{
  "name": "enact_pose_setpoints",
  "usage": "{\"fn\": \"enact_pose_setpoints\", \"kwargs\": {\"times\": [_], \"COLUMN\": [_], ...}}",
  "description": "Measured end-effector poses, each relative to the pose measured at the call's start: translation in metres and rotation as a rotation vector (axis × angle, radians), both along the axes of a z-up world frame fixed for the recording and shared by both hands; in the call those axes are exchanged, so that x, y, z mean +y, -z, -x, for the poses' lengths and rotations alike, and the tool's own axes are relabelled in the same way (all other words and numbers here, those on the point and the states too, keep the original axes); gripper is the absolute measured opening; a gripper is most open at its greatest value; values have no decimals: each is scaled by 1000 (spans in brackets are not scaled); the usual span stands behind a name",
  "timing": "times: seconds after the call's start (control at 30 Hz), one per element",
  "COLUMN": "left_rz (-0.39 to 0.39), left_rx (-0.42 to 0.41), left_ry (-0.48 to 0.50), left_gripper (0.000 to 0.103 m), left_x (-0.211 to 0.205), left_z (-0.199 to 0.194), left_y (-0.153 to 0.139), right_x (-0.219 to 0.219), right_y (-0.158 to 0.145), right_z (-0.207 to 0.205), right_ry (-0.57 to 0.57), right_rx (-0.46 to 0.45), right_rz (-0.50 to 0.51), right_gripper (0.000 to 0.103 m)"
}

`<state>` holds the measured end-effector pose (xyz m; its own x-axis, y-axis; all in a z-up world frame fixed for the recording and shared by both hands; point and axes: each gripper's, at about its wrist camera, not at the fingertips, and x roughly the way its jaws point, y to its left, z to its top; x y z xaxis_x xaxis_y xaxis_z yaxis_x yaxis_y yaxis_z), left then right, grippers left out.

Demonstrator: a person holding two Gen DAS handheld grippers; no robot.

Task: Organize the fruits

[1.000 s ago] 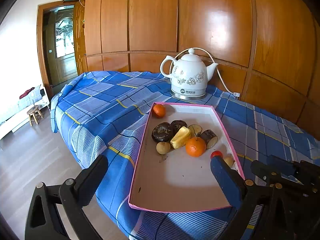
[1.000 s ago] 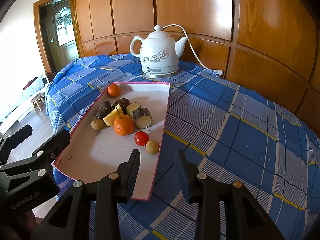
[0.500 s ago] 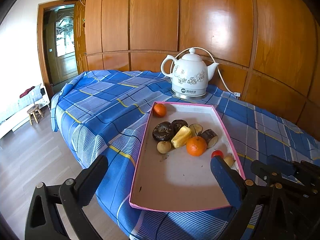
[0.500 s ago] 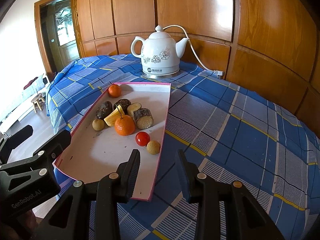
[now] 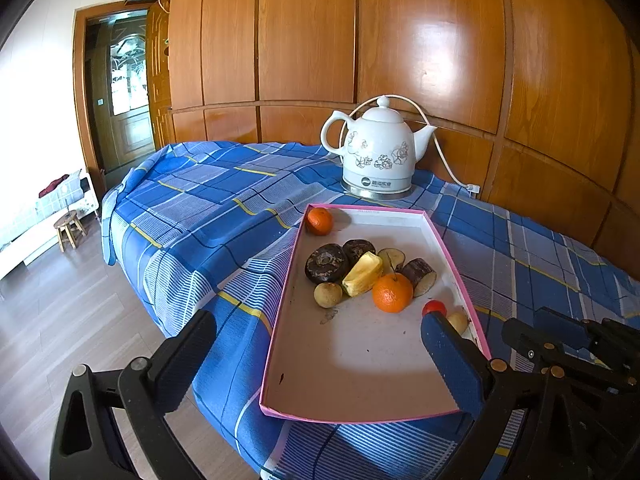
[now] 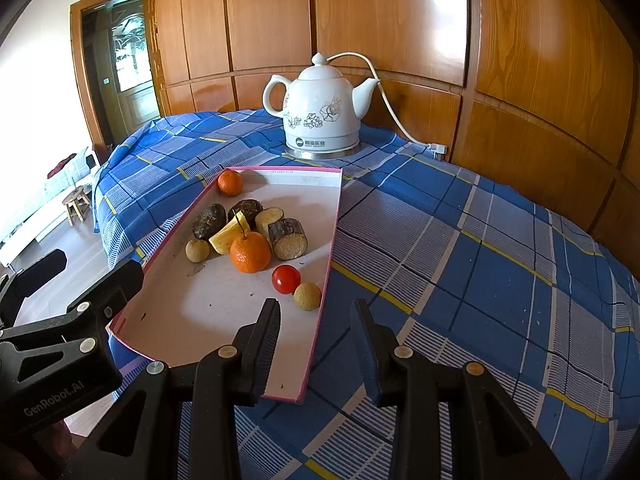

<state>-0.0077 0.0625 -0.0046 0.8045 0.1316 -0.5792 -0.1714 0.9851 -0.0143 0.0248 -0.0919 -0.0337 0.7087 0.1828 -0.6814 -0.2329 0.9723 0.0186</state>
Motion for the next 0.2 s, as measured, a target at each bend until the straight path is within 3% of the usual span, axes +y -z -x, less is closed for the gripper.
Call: {"fn": "enact_pose_setpoints", "kwargs": {"times": [0.2], "left_rz": [13], "left_rx": [9], "left_ry": [6], "left_gripper": [103], "left_x": [1], "left_z": [-1], "left_y": [0], "right_x": [-3], "right_y": [-1], "right_z": [-1], "right_ry": [1], "right_rx": [4], "right_rz": [-11], "right_gripper": [37]}}
